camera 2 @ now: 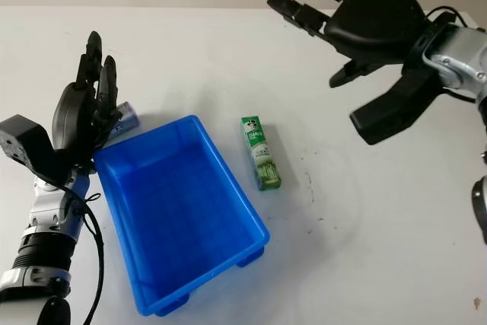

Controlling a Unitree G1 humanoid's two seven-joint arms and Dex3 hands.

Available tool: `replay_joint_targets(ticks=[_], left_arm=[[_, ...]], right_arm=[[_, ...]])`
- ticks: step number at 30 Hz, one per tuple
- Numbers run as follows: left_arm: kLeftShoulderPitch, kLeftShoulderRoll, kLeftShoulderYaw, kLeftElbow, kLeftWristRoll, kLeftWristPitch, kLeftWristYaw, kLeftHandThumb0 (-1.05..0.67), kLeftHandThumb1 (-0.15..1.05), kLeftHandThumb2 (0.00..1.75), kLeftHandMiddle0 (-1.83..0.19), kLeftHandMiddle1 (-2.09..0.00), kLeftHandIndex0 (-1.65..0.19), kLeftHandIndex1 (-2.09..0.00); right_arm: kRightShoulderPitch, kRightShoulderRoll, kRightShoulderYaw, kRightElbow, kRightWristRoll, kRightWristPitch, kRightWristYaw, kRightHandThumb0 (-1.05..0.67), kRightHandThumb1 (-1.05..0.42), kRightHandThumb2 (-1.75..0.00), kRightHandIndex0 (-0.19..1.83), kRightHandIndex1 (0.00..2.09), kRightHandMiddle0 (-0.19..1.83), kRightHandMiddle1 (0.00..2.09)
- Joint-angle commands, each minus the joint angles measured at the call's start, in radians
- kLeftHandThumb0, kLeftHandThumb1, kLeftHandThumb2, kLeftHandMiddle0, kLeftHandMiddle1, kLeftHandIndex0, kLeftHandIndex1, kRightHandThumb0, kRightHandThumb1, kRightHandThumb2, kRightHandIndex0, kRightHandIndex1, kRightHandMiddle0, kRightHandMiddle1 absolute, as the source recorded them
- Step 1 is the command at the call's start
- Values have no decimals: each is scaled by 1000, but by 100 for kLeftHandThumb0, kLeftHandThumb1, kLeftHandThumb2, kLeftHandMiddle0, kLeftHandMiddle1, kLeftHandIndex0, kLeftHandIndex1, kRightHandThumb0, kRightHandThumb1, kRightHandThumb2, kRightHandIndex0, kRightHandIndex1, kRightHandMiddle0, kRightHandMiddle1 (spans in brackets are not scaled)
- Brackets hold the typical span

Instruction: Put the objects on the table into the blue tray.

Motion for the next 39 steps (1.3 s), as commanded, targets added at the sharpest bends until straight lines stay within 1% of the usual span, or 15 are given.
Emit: replay_joint_targets(ticks=[1,7,9,13,16,18,20,23,28,32,35,39], left_arm=[[-17,3,-3,5,-2,-15,-7,-69,105,65,19,0,19,0],[-10,3,-5,-12,7,1,8,-70,105,66,19,0,19,0],[-9,3,-5,-12,7,0,10,-70,105,66,19,0,19,0],[-11,3,-6,-8,7,-7,10,-67,105,66,19,0,19,0],[-11,2,-7,-13,8,-4,13,-68,105,66,19,0,19,0],[-11,2,-8,-13,9,-2,15,-67,105,66,19,0,19,0],[-12,2,-8,-11,8,-2,14,-68,105,66,19,0,19,0],[-14,1,-8,-7,8,-6,14,-67,105,66,19,0,19,0],[-15,-2,-11,-10,17,-11,27,-67,105,66,19,0,19,0],[-13,-4,-11,-16,15,-8,29,-67,105,66,19,0,19,0],[-13,-5,-11,-17,13,-6,30,-67,105,65,19,0,19,0],[-13,-9,-11,-20,8,0,30,-68,105,65,19,0,19,0]], right_arm=[[-40,-5,45,9,-35,12,-44,-68,-103,-7,-19,0,-19,0],[-60,35,141,31,-97,15,-145,-64,-100,-5,-19,0,-18,1],[-64,51,158,38,-97,12,-153,-63,-101,-5,-19,0,-19,0],[-68,89,180,57,-79,-20,-182,-64,-95,-4,-19,0,-18,1],[-76,104,200,52,-81,-42,-211,-68,-99,-6,-19,0,-17,2],[-85,107,210,39,-76,-76,-221,-72,-103,-14,-19,0,-18,1],[-90,110,214,28,-65,-122,-229,-78,-104,-33,-19,0,-18,1],[-97,109,238,3,-86,-156,-282,-83,-105,-49,-19,0,-17,1],[-116,110,299,-13,-144,-159,-364,-86,-105,-44,-19,0,-19,0],[-122,112,335,-7,-170,-172,-414,-86,-105,-38,-16,2,-12,3],[-116,115,361,3,-185,-178,-460,-84,-105,-38,-14,4,-10,5],[-104,116,391,2,-198,-188,-487,-84,-105,-38,-16,3,-12,3]])
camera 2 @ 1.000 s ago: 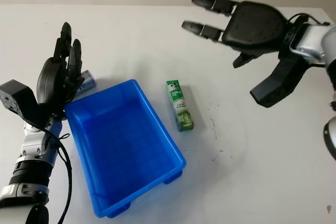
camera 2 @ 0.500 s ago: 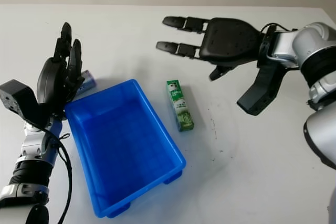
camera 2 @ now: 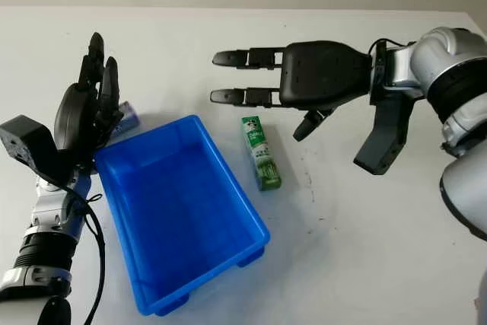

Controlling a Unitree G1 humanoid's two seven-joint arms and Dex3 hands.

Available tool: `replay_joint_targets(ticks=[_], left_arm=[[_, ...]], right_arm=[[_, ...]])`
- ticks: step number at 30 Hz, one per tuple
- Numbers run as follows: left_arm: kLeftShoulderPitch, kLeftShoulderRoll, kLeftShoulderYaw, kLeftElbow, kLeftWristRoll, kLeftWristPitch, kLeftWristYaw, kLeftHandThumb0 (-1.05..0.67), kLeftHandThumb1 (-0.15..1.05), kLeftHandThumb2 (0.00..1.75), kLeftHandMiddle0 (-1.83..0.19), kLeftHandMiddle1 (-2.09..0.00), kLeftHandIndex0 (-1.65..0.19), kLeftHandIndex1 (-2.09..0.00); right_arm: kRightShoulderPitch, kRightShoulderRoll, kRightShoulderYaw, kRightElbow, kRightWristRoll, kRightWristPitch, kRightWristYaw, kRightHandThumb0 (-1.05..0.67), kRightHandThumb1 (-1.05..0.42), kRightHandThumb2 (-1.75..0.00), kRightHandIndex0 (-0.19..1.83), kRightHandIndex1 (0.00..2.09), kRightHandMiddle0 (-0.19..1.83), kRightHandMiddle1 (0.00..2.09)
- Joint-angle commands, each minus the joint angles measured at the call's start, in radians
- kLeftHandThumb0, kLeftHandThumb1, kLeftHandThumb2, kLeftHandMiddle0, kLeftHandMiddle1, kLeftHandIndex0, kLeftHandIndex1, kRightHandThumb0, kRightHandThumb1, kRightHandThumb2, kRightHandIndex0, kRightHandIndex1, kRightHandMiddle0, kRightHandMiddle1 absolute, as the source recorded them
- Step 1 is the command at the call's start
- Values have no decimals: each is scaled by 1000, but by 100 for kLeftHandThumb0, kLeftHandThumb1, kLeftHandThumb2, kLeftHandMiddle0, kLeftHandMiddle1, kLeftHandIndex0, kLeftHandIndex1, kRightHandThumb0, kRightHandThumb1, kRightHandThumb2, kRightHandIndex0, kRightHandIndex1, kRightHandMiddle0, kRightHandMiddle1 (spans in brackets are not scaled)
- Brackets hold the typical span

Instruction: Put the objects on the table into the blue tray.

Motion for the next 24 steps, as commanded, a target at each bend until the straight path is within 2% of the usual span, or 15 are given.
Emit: replay_joint_targets(ticks=[1,10,24], left_arm=[[-12,-5,-4,-20,-3,2,0,-68,105,65,19,0,19,0],[-1,-3,-5,-36,1,4,4,-66,105,67,19,0,19,0],[46,-18,-2,-122,-7,50,24,-65,105,66,19,0,19,0]], right_arm=[[-5,-3,17,-8,-6,-7,-13,-84,-105,-38,-16,4,-12,3],[34,21,57,-5,7,-30,-3,-82,-105,-34,-16,4,-10,4],[93,93,115,42,7,-2,-53,-71,-105,-33,-11,7,-5,7]])
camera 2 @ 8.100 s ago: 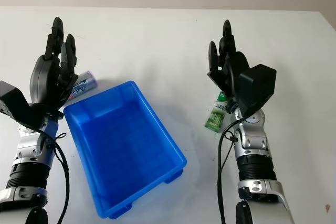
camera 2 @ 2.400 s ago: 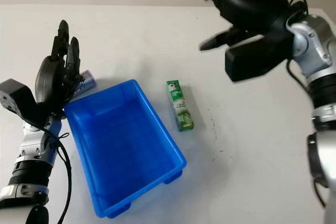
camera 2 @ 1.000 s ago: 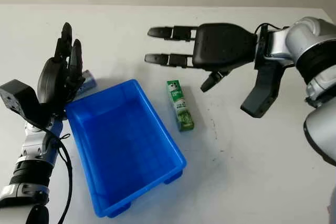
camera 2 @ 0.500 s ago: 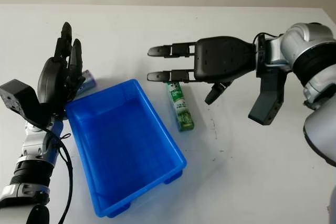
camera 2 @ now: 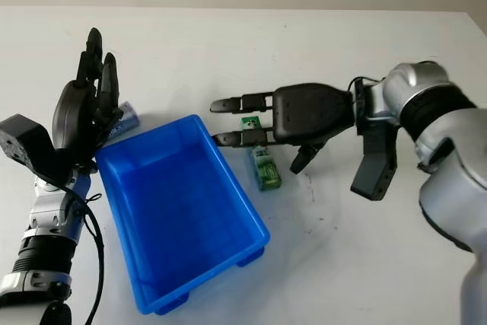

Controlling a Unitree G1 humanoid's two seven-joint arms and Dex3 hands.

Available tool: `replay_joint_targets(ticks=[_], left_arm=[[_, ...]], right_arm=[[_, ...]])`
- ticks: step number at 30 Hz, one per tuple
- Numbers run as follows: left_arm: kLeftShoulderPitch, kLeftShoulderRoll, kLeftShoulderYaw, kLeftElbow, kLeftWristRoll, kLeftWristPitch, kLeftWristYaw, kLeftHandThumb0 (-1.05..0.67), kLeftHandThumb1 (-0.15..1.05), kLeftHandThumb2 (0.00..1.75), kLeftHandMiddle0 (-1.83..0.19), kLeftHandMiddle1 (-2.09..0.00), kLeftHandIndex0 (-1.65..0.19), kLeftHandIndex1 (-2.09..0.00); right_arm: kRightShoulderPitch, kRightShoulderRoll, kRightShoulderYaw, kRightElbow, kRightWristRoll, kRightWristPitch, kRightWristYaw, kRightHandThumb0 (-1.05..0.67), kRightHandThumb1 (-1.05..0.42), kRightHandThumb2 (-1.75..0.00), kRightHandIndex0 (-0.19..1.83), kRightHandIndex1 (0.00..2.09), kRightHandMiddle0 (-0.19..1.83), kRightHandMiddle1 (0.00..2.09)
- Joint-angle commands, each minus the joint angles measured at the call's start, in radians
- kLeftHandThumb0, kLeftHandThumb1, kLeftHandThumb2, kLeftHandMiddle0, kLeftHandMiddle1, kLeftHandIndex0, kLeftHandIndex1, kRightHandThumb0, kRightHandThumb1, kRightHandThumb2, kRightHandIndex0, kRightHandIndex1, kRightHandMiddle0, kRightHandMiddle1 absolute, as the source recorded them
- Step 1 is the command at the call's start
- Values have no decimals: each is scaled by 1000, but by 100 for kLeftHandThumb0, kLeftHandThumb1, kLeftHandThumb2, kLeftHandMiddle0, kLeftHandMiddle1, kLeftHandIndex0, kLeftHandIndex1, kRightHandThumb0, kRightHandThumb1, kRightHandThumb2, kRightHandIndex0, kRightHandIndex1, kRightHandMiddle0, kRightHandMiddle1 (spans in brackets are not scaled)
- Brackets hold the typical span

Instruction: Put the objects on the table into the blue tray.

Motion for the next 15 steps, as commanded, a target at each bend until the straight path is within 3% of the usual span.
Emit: replay_joint_targets(ticks=[1,7,11,15], left_arm=[[15,-8,1,-23,-9,2,3,-65,105,66,19,0,19,0],[27,-6,11,-32,-26,0,-3,-66,105,63,19,0,19,0],[35,-2,15,-40,-29,4,-3,-66,105,62,19,0,19,0],[40,0,13,-44,-27,5,-2,-65,105,63,19,0,19,0]], right_arm=[[14,12,5,1,12,-11,0,-71,-105,-32,-9,8,-4,8],[31,29,3,5,44,-38,30,-63,-105,-26,18,20,18,21],[38,36,4,19,51,-33,24,-60,-105,-26,21,20,15,31],[55,45,13,33,40,7,-40,-59,-105,-22,33,23,1,75]])
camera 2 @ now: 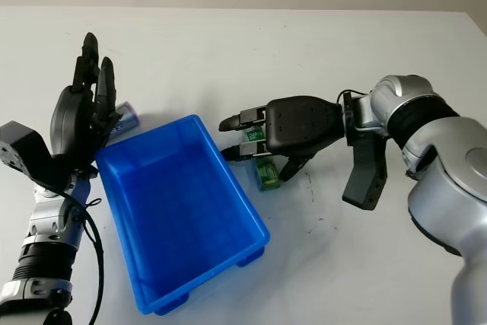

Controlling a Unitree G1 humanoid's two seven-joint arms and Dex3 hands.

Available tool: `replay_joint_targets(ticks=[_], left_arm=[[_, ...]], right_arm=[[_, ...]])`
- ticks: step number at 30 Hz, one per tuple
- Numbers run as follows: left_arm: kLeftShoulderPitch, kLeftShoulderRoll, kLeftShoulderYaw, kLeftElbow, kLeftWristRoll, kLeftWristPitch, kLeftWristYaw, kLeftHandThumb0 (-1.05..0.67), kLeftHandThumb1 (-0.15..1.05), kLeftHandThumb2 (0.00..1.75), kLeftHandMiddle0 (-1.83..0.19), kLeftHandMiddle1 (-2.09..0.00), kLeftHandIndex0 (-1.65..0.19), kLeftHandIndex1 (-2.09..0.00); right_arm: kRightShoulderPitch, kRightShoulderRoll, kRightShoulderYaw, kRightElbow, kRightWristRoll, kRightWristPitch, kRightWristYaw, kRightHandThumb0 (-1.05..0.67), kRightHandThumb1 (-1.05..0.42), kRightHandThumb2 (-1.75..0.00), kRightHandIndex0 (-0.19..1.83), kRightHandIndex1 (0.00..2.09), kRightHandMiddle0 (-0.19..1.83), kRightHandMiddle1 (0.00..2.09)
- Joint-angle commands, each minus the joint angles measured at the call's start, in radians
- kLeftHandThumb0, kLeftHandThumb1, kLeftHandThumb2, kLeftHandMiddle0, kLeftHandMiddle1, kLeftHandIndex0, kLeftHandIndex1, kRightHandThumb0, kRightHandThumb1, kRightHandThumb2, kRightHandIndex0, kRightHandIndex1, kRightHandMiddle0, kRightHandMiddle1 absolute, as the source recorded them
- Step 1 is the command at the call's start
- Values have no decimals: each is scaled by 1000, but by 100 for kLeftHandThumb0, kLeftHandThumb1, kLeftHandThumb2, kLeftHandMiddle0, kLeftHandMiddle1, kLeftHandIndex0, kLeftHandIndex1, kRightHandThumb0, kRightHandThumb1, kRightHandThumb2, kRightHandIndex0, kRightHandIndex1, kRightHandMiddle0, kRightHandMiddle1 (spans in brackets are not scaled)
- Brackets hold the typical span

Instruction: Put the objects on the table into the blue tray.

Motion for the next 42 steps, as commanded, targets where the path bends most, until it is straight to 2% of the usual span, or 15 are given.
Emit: replay_joint_targets(ticks=[1,2,4,5,7,9,11,14,16,20,24,29,36,38,42], left_arm=[[13,7,2,-16,1,3,-1,-65,105,62,19,0,19,0],[13,7,1,-17,1,6,-2,-65,105,62,19,0,19,0],[12,6,2,-15,-1,5,-4,-65,105,62,19,0,19,0],[12,6,2,-15,-2,4,-5,-66,105,62,19,0,19,0],[13,5,3,-17,-4,5,-6,-67,105,61,19,0,19,0],[16,7,4,-24,-6,7,-9,-68,105,61,19,0,19,0],[19,8,6,-26,-7,7,-9,-67,105,62,19,0,19,0],[22,11,6,-32,-5,6,-10,-65,105,64,19,0,19,0],[24,13,6,-36,-2,10,-8,-66,105,64,19,0,19,0],[20,16,7,-30,-3,7,-13,-65,105,65,19,0,19,0],[15,15,8,-25,-5,10,-15,-66,105,64,19,0,19,0],[13,16,5,-23,-2,10,-17,-66,105,64,19,0,19,0],[10,14,8,-15,-7,11,-19,-66,105,63,19,0,19,0],[8,14,10,-10,-10,9,-21,-66,105,63,19,0,19,0],[5,15,12,-6,-9,9,-21,-66,105,62,19,0,19,0]], right_arm=[[33,18,11,15,-5,40,-65,-57,-105,-20,47,33,11,88],[41,26,17,27,-8,56,-94,-54,-105,-14,51,74,21,113],[51,43,26,48,-9,72,-127,-47,-105,-9,35,164,24,153],[57,51,27,57,-6,78,-135,-45,-105,-8,33,186,21,166],[63,61,31,69,-2,89,-144,-43,-105,-7,36,205,19,178],[74,72,23,77,13,96,-124,-47,-105,-10,50,208,23,185],[85,79,19,81,24,113,-106,-55,-105,-26,100,209,57,204],[95,84,12,90,46,124,-59,-61,-105,-35,129,209,82,209],[99,86,5,93,58,133,-36,-62,-105,-35,135,209,88,209],[107,84,-36,97,114,131,38,-60,-105,-36,137,209,87,209],[122,83,-108,103,209,121,131,-58,-105,-35,139,209,95,209],[108,70,-180,97,289,107,178,-54,-105,-34,122,209,84,209],[30,65,-322,76,391,145,126,-52,-105,-27,103,209,78,209],[-3,68,-371,44,423,137,105,-53,-105,-37,104,209,80,209],[-35,79,-436,-39,452,110,63,-54,-105,-42,112,209,87,209]])
